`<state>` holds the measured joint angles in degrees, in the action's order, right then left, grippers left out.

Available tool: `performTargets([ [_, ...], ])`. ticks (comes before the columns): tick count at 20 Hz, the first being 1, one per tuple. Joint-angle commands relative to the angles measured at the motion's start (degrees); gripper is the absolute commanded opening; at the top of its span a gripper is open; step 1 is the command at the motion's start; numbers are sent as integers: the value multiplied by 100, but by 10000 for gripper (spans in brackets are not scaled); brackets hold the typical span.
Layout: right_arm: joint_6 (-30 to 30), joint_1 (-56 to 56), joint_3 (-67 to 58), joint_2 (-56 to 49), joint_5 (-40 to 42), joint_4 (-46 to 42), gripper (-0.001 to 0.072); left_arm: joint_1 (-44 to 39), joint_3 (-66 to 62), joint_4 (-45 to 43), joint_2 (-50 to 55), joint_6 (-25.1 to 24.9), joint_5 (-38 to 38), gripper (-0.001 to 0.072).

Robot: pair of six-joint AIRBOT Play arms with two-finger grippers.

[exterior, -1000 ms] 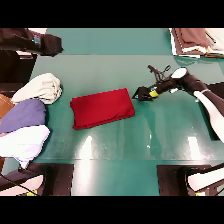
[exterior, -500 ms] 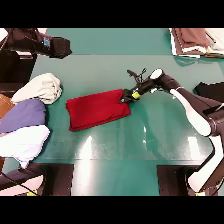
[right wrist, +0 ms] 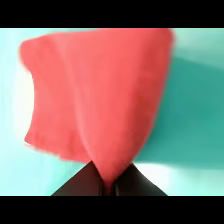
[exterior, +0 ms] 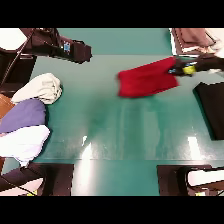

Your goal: Fold the shirts.

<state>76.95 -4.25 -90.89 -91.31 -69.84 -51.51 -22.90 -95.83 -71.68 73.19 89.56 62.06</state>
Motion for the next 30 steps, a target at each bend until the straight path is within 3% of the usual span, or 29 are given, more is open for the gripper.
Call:
performTargets([
  [1,101,-1545,-9,546,192,-286,16,-101,2,20,2,2,-74,21],
  [6,101,-2846,-9,603,476,-208,16,-101,2,22,2,2,-79,21],
  [11,98,-3071,-90,612,807,-157,16,-101,2,20,2,2,-146,22],
  [15,109,-3071,-949,601,498,83,15,-101,2,17,2,2,-146,22],
  [19,133,-3165,-1676,601,-306,31,16,-101,2,11,2,-2,-144,22],
  [24,168,-3530,-1137,901,-883,-28,16,-101,2,9,2,-151,-142,22],
  [30,476,-4004,474,1665,-1231,-1893,18,-101,2,9,2,-157,-153,22],
])
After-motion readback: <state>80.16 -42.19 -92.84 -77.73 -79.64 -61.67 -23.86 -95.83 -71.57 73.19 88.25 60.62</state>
